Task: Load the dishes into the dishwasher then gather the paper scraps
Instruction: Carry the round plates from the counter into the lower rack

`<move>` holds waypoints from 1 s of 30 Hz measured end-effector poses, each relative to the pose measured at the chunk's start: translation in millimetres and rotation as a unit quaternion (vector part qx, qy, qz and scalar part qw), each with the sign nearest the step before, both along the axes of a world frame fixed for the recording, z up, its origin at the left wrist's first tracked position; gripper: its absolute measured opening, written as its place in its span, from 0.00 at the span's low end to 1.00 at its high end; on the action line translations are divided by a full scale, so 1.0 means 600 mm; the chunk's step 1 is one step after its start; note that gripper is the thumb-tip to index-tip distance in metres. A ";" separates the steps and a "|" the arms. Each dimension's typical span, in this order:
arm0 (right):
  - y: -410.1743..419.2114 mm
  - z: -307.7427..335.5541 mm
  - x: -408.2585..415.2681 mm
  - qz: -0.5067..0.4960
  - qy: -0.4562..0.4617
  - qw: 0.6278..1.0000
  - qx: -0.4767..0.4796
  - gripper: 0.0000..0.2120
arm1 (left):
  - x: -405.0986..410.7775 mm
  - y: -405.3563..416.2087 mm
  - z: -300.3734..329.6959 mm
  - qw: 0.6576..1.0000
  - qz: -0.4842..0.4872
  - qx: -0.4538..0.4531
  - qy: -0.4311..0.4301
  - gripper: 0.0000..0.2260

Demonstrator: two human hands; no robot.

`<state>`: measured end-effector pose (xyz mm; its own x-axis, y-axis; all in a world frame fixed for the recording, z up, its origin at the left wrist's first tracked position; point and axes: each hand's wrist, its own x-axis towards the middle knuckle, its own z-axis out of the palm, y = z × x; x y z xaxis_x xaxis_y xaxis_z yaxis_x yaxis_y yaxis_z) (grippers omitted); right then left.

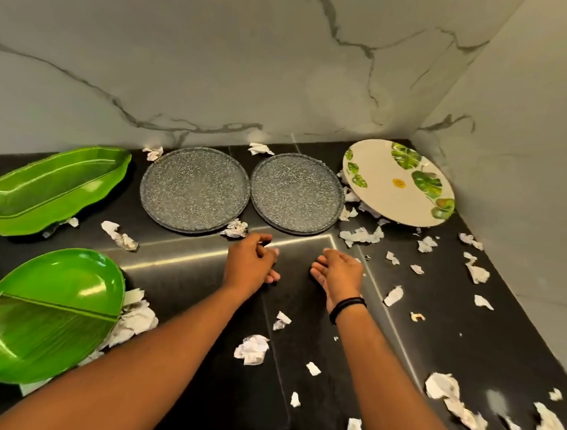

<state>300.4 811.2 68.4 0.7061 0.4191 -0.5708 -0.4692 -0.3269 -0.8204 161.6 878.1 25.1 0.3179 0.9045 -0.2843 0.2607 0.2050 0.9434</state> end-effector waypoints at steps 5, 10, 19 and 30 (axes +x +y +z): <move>0.063 -0.016 0.021 0.008 -0.131 0.986 -0.100 0.08 | 0.001 -0.005 0.000 1.000 0.003 0.019 0.014 0.14; 0.108 -0.014 0.054 0.052 -0.182 0.965 -0.181 0.13 | -0.002 -0.007 0.005 0.999 -0.002 0.023 0.027 0.13; 0.132 0.001 0.059 0.039 -0.148 0.969 -0.195 0.17 | -0.004 -0.005 0.001 0.999 -0.011 0.032 0.033 0.10; 0.052 -0.029 0.072 -0.102 0.002 0.995 0.021 0.09 | -0.009 -0.005 0.007 0.999 -0.020 0.024 0.031 0.08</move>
